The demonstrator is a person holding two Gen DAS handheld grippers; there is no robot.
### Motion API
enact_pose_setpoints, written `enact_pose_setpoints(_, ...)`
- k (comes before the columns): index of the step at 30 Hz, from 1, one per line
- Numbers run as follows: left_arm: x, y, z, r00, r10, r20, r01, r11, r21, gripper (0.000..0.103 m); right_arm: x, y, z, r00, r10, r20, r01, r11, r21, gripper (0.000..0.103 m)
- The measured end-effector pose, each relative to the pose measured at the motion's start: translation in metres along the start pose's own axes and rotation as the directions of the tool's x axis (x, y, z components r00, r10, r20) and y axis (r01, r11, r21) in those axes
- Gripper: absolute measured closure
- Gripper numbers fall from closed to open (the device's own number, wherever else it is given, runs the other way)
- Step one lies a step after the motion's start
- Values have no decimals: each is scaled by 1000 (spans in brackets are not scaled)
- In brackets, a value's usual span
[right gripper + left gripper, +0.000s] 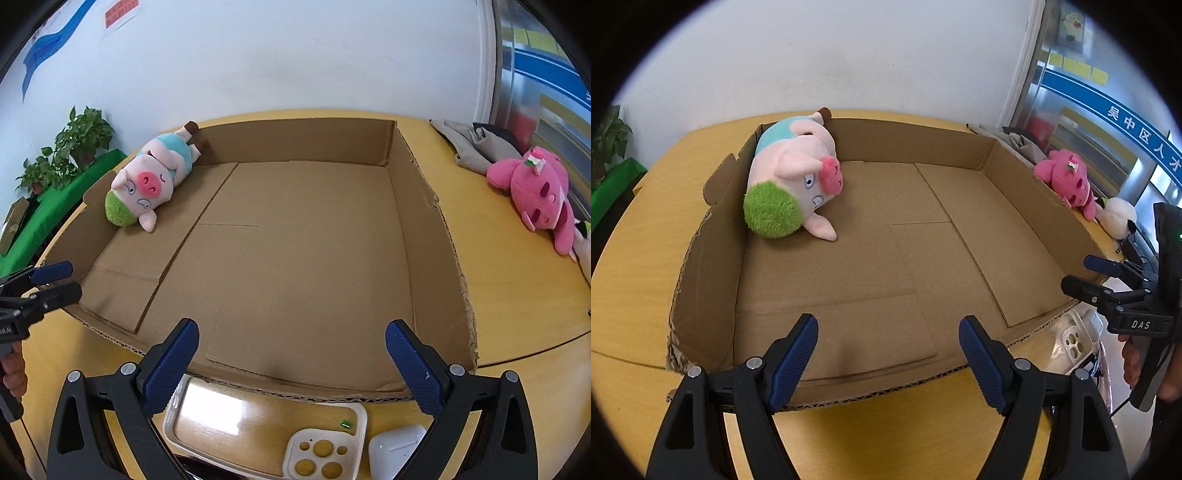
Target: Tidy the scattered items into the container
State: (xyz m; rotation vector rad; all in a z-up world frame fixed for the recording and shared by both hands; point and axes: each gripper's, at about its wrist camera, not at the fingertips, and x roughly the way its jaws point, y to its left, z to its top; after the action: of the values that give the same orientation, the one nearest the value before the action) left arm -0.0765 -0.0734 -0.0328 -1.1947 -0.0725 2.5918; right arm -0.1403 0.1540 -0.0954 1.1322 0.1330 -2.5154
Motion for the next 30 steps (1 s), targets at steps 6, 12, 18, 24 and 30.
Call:
enact_pose_setpoints(6,-7,-2,-6,1000,-3,4,3,1000,-17,24,-7,0,-5,999,14,38,-13,999,-34,1)
enact_pose_setpoints(12,-29,-17,-4,994,63,94,-62,998,-17,24,-33,-5,-8,990,73,117,-69,997,-40,1)
enact_pose_setpoints(18,-40,-57,-19,991,-22,134,20,1000,15,24,-73,-20,-30,979,122,162,-119,993,-27,1)
enact_pose_setpoints(24,-6,-88,-36,993,-117,34,115,992,50,24,-59,-38,-66,995,89,51,-88,996,-9,1)
enact_pose_setpoints(30,46,-95,-41,984,-122,-130,119,992,-29,27,-43,-52,-71,998,68,10,-69,996,53,1)
